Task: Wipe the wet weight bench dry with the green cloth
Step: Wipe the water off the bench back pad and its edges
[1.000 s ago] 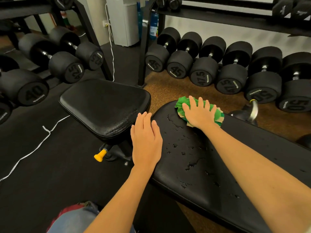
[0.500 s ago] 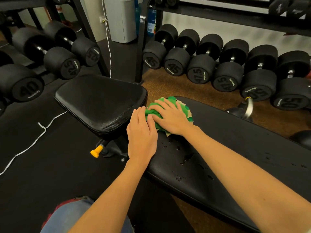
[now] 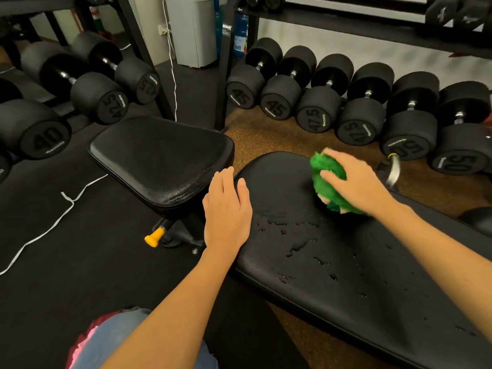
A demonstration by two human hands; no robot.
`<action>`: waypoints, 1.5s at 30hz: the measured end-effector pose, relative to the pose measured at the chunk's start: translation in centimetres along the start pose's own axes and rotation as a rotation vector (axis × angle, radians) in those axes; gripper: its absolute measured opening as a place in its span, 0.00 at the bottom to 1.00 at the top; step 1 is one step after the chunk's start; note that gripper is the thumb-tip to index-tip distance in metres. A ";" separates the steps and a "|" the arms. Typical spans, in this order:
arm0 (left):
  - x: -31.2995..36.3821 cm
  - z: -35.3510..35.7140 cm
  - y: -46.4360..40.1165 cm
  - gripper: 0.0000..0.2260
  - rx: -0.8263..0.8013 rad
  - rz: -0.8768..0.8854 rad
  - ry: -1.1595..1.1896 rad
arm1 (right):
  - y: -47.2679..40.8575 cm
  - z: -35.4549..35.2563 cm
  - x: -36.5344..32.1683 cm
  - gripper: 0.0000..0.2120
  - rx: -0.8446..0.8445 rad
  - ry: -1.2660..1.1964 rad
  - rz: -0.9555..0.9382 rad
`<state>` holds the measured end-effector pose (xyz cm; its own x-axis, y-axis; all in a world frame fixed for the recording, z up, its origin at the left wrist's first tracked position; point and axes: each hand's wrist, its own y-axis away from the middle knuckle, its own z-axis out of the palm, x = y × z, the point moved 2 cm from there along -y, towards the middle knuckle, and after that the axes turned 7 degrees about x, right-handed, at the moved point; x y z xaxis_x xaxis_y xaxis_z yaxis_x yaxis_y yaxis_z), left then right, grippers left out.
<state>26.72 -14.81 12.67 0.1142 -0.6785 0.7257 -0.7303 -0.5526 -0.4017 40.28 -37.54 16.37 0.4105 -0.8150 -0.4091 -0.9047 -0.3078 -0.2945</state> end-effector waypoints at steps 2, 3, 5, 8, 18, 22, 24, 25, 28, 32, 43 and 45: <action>0.0 0.0 0.0 0.19 0.006 0.004 -0.018 | 1.0 2.0 1.6 0.29 -0.147 0.194 0.095; 0.0 0.1 0.0 0.19 0.007 0.006 -0.027 | 1.3 2.9 1.8 0.29 -0.164 0.281 0.137; -0.1 0.2 -0.1 0.19 0.004 -0.007 -0.028 | 0.8 3.9 1.0 0.30 -0.137 0.348 0.196; -0.2 0.3 -0.1 0.19 0.010 -0.010 -0.033 | -1.2 5.0 -1.1 0.30 -0.153 0.335 0.224; 0.2 0.2 -0.3 0.22 0.033 -0.004 -0.024 | -4.2 8.8 -7.1 0.28 -0.229 0.249 0.073; 0.2 0.1 -0.2 0.23 0.036 0.005 -0.044 | -3.1 9.1 -8.7 0.26 -0.242 0.232 -0.081; 0.3 0.0 -0.2 0.25 0.047 0.008 -0.031 | -2.3 9.3 -9.3 0.25 -0.252 0.216 -0.158; 0.3 -0.1 -0.2 0.25 0.049 0.011 -0.021 | -2.0 9.3 -9.5 0.24 -0.258 0.203 -0.190; 0.3 -0.1 -0.2 0.26 0.056 0.022 -0.014 | -1.3 9.2 -10.1 0.23 -0.305 0.171 -0.259; 0.2 0.1 -0.3 0.26 0.050 0.027 -0.021 | 0.1 8.3 -10.8 0.23 -0.346 0.103 -0.377; -0.1 -0.1 -0.1 0.20 0.035 -0.036 0.082 | 2.7 3.5 -3.3 0.23 -0.446 0.065 -0.500; -0.1 0.1 -0.2 0.20 0.023 -0.034 0.072 | 2.0 2.7 -1.2 0.23 -0.435 0.126 -0.367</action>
<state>26.91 -14.66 12.62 0.0894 -0.6231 0.7770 -0.7107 -0.5864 -0.3885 38.30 -35.78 13.94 0.7137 -0.6605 -0.2331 -0.6802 -0.7330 -0.0051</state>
